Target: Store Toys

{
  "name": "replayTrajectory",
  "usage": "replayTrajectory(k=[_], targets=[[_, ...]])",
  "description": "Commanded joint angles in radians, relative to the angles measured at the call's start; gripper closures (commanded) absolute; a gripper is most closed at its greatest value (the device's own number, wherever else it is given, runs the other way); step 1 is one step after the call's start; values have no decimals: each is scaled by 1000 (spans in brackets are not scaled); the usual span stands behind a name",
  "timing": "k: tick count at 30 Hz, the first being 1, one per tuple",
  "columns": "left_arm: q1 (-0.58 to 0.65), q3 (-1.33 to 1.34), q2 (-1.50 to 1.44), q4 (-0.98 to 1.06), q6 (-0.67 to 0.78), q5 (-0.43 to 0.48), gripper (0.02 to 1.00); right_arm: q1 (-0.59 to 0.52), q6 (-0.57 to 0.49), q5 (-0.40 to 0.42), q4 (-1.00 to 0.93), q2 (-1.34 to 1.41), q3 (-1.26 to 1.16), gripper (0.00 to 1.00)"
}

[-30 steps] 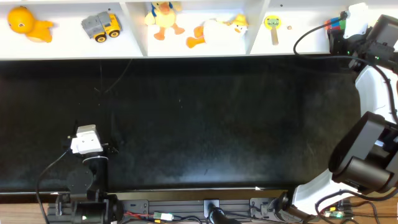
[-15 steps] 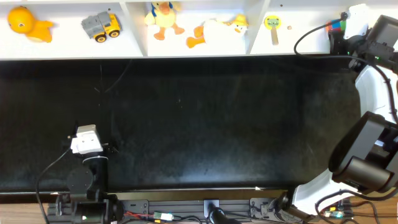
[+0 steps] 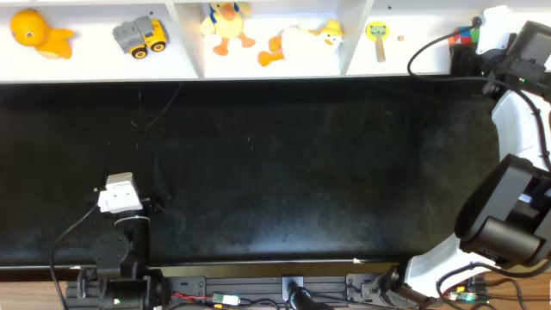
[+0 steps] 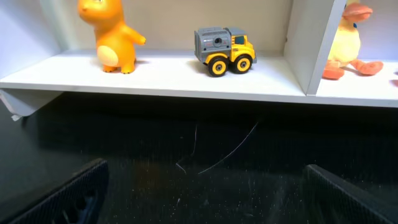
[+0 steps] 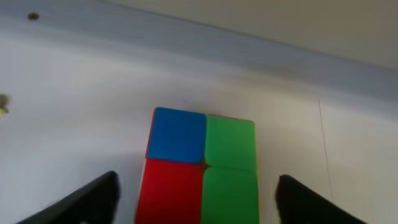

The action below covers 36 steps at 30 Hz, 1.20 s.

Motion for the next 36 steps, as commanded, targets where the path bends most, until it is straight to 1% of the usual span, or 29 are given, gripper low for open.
replayTrajectory(k=[1, 2, 11, 15, 19, 32, 36], targets=[[-5, -7, -13, 5, 19, -7, 20, 3, 0, -5, 1, 10, 37, 18], [-5, -7, -13, 5, 19, -7, 20, 3, 0, -4, -2, 9, 37, 1], [-5, -7, -13, 5, 19, -7, 20, 3, 8, -5, -56, -52, 11, 3], [-5, -7, -13, 5, 19, -7, 20, 3, 7, -4, -40, -108, -72, 3], [-5, -7, -13, 5, 19, -7, 20, 2, 7, 16, -4, -184, -177, 5], [-5, -7, -13, 5, 19, -7, 20, 2, 8, 21, -6, -442, -455, 7], [-5, -7, -13, 5, 19, -7, 20, 25, 23, 30, -9, -533, -542, 5]])
